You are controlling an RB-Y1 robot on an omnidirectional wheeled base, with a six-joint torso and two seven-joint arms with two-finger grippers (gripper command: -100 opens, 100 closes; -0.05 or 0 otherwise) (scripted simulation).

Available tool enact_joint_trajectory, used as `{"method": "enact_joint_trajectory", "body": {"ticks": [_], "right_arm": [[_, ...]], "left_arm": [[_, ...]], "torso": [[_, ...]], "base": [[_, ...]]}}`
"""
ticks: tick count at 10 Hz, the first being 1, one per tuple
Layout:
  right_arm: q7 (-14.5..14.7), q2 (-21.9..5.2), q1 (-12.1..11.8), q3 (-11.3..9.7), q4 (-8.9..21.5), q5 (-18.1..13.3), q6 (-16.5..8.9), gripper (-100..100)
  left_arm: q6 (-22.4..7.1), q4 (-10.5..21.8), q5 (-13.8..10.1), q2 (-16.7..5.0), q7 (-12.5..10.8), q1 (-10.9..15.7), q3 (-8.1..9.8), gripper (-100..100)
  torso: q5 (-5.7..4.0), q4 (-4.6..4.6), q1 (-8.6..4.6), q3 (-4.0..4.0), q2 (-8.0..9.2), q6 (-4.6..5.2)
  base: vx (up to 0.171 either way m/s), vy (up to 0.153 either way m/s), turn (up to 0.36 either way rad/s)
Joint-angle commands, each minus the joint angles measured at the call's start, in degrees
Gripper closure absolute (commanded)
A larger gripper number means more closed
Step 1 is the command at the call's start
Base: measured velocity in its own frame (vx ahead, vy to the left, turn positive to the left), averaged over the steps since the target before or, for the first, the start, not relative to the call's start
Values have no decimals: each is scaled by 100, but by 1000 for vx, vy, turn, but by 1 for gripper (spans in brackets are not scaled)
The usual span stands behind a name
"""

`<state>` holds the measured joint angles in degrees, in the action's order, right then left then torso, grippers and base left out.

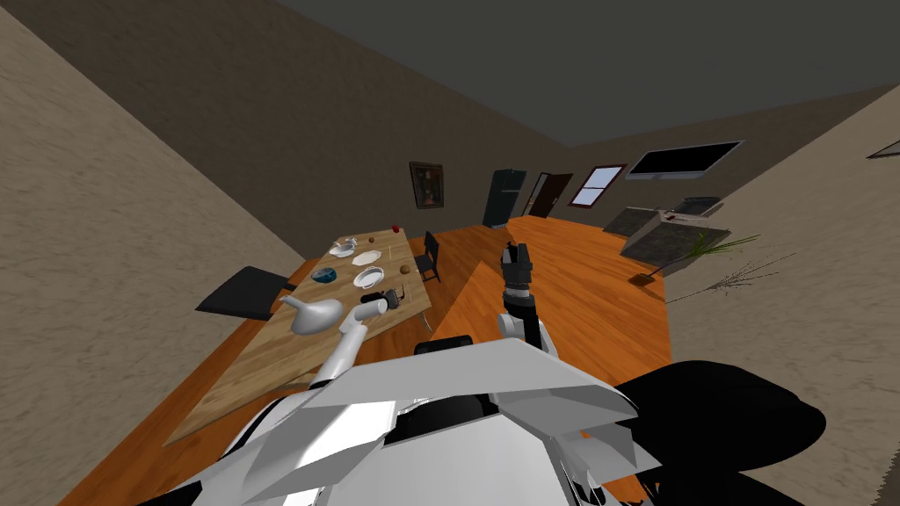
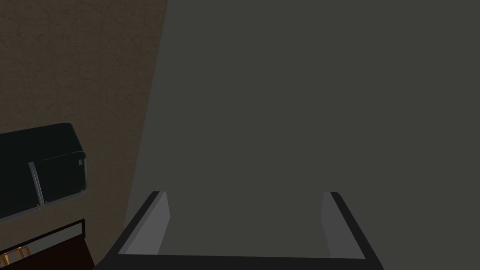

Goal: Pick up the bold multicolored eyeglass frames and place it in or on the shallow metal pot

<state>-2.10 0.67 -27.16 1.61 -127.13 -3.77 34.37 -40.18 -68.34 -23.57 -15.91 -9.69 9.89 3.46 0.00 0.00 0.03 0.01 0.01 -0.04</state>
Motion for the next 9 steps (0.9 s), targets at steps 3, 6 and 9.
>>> {"method": "enact_joint_trajectory", "body": {"ticks": [3,6,9], "right_arm": [[0,0,0,0,0,0,0,0],[0,0,0,0,0,0,0,0],[0,0,-1,0,0,0,0,0]], "left_arm": [[-317,387,-173,-155,-2,233,21,-100],[-125,514,-225,-75,212,190,79,-100],[44,693,-294,7,459,164,156,-100]], "torso": [[0,0,0,0,-1,0],[-1,0,-3,0,-1,-1],[-2,-6,-10,-15,-26,-1]], "base": [[-5,6,-29],[17,-1,12],[65,-16,28]]}}
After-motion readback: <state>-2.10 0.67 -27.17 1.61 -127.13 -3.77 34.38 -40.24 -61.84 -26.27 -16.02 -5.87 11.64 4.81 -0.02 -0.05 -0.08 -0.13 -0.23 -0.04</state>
